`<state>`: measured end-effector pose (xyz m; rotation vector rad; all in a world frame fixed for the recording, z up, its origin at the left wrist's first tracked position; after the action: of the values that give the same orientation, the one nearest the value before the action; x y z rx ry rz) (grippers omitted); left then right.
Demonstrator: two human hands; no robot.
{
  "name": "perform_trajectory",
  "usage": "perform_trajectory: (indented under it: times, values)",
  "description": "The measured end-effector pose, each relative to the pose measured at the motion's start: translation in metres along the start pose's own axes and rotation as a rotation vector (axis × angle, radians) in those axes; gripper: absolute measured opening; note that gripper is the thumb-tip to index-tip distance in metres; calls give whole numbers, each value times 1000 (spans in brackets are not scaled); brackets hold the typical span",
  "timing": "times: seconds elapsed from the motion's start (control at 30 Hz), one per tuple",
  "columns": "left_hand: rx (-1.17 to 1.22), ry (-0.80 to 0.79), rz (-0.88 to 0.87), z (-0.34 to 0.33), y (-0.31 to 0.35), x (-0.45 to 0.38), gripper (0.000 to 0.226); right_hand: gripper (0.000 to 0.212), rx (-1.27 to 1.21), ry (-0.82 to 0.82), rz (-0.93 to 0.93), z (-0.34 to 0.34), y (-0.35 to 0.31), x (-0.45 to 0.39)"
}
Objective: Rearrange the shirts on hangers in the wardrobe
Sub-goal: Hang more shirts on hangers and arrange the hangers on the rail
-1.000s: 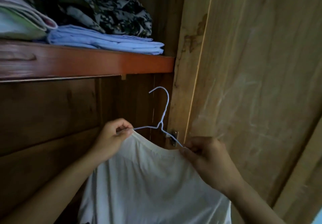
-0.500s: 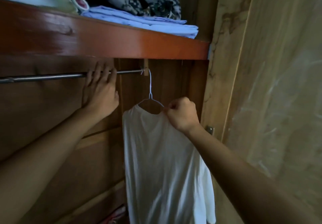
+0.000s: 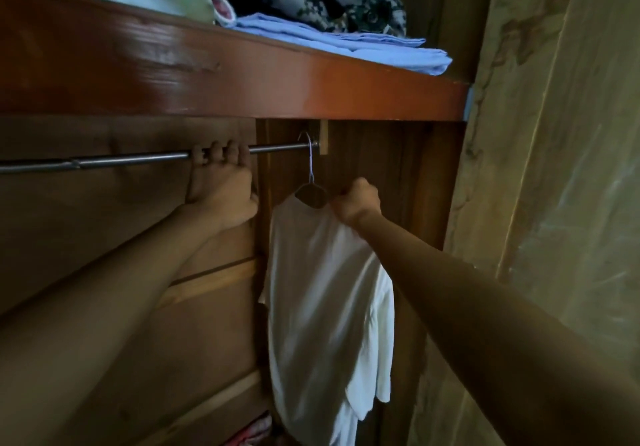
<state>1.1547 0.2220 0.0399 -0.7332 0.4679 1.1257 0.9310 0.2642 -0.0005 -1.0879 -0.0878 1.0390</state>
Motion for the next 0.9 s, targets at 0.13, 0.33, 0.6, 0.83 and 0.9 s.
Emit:
perform_trajectory:
  times: [0.13,0.33,0.6,0.83,0.9]
  values:
    - [-13,-33,-4,1,-1,-2,88,38,6,-12,-29,-17,10,-1]
    - [-40,-45,-26,2,-1,-1,93,18,14,-5,-61,-18,20,-5]
    - [102,-127,4,6,-1,-1,99,28,230,-34,64,-2,17,19]
    - [589,65,-71,30,42,33,79,18,304,-143,231,40,11,62]
    - [747,-28,-27,33,60,47,68,22,298,-180,262,51,12,80]
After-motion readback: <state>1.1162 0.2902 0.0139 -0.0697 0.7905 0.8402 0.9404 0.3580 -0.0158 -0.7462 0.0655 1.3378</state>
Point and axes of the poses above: each hand's wrist, its own x-axis away from the middle knuckle, its own z-axis out of the back of the hand, y = z × x, the point moved 4 cm from there along -x, towards the middle knuckle, and after that the axes turned 4 degrees about y, right-handed, at the moved point
